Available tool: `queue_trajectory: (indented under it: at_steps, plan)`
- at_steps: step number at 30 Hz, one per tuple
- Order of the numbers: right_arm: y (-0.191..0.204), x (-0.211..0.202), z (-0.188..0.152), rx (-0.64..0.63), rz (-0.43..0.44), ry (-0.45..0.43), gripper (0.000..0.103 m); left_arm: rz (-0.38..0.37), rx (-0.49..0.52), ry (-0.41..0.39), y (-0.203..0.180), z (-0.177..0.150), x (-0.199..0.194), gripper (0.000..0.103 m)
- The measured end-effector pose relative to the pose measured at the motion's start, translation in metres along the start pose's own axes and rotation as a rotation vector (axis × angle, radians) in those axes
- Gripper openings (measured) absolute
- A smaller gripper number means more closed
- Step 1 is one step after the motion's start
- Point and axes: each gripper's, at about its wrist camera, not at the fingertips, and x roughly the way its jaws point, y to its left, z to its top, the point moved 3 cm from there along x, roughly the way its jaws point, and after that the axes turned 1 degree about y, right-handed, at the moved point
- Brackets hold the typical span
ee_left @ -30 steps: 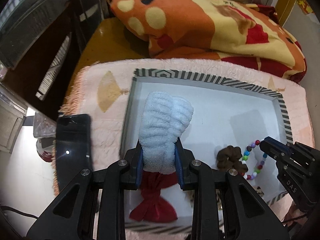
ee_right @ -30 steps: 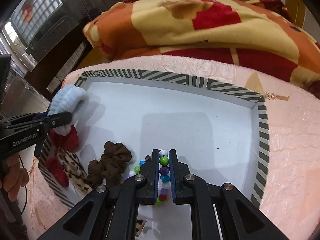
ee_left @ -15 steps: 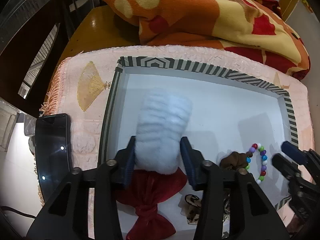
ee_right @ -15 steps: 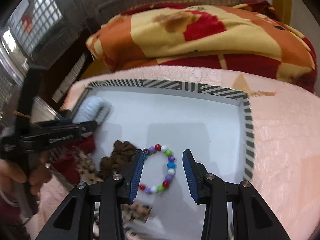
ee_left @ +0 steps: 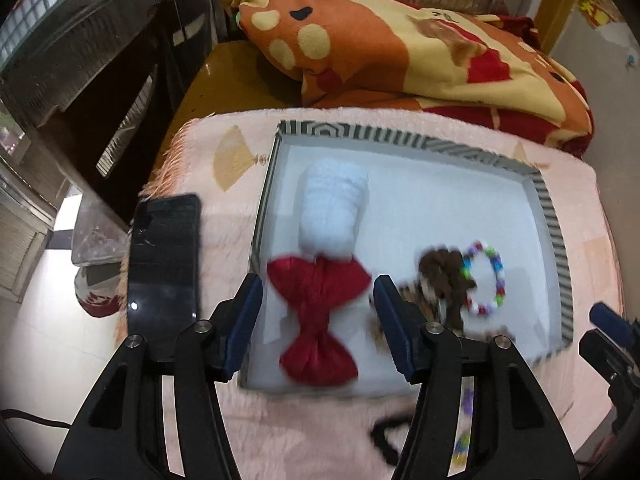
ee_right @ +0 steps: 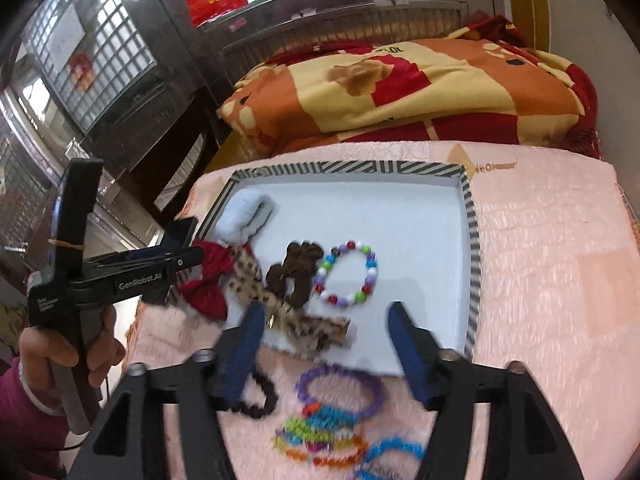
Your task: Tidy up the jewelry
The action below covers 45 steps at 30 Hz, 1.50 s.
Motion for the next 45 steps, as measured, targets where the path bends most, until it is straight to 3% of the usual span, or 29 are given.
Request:
queue_trajectory:
  at_steps: [13, 25, 37, 45]
  plan:
    - [-0.004, -0.027, -0.06, -0.014, -0.063, 0.02, 0.065, 0.015, 0.01, -0.045, -0.02, -0.07, -0.053, 0.058]
    - [-0.022, -0.041, -0.099, -0.001, -0.099, 0.06, 0.067, 0.011, -0.037, -0.007, -0.03, -0.112, -0.058, 0.058]
    - [-0.018, -0.043, -0.111, -0.023, -0.105, 0.067, 0.069, -0.026, -0.11, 0.032, -0.012, -0.14, -0.057, 0.058]
    - [-0.016, -0.04, -0.109, 0.017, -0.098, 0.076, 0.071, -0.028, -0.086, 0.025, -0.015, -0.145, -0.058, 0.058]
